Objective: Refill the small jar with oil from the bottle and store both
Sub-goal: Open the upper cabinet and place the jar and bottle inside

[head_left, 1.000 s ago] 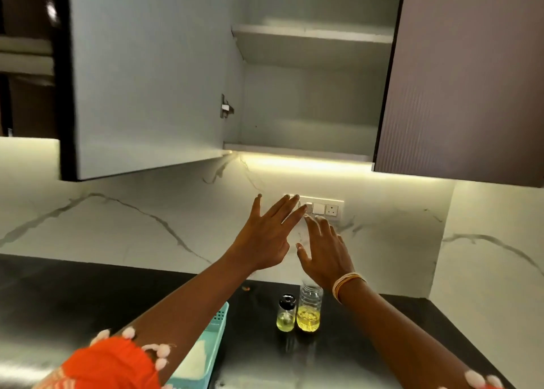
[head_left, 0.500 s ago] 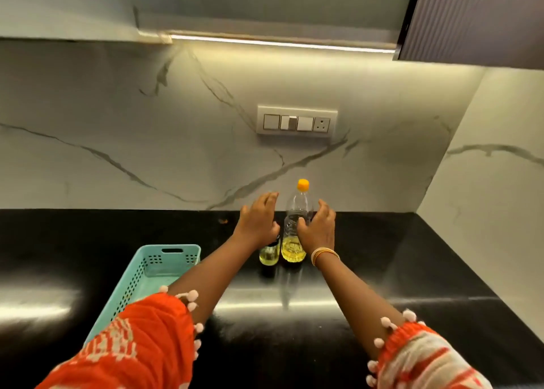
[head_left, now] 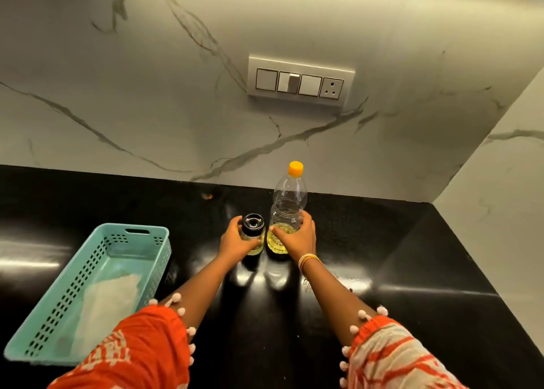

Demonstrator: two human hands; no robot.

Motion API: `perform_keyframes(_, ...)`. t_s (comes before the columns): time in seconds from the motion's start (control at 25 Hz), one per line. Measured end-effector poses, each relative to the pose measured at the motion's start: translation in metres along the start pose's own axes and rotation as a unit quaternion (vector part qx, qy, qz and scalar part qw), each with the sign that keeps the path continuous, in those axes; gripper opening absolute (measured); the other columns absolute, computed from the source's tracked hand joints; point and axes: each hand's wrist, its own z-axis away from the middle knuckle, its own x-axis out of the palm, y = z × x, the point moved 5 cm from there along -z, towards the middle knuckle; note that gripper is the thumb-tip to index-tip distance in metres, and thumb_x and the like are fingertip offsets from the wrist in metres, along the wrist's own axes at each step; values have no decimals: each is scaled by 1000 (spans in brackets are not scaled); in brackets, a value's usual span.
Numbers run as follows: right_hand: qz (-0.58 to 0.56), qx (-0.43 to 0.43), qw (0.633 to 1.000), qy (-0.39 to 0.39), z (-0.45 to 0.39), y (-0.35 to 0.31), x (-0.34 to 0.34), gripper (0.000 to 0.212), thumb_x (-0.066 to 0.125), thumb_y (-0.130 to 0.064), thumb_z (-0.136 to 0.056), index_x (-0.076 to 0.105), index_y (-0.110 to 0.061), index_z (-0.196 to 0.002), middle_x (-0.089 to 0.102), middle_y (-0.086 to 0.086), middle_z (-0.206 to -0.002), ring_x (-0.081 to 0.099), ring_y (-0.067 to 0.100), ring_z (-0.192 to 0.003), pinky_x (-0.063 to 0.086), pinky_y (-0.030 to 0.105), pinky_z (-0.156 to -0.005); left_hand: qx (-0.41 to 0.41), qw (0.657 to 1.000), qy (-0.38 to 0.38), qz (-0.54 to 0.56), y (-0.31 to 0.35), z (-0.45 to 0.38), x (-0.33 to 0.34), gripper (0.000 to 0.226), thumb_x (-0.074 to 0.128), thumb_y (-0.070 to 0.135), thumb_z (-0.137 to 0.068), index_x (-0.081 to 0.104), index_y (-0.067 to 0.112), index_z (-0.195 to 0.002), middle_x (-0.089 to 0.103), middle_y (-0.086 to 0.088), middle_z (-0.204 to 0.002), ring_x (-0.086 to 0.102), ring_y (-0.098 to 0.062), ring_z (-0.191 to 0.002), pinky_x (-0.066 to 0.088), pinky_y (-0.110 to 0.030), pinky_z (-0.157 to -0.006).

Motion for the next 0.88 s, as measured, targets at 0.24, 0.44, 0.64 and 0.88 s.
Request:
perform_keyframes(0.24,-43,-16,999,-11,-21,10,10,83,83,-54,-50,48,-28,-120,59,-2,-116,59,15,-106,53,34,-90,30,999,-17,-20,-2,-16,3,67,91,21,-58,60,19,-118,68,1,-110,62,-14,-104,47,-26,-89)
perform_keyframes(0.44,-51,-17,998,-28,-27,14,12,62,88,-33,-58,52,-30,-107,62,-11,-97,61,4,-87,46,11,-72,34,997,-9,-63,-6,-22,5,62,91,25,-54,66,20,-111,71,4,-102,65,-11,-97,49,-23,-84)
perform_keyframes(0.64,-58,-29,997,-35,-28,11,9,54,89,-27,-57,59,-26,-101,68,-10,-93,65,2,-85,47,8,-67,27,999,28,-24,-3,-19,-4,56,91,23,-50,70,25,-102,71,8,-90,67,-9,-89,53,-25,-81)
perform_keyframes(0.88,-81,-88,992,-48,-16,-17,-3,56,90,-25,-57,60,-24,-104,67,-11,-94,64,1,-88,52,14,-74,57,995,17,79,32,-15,-25,55,91,12,-57,64,23,-104,69,4,-96,67,-18,-98,55,-32,-84)
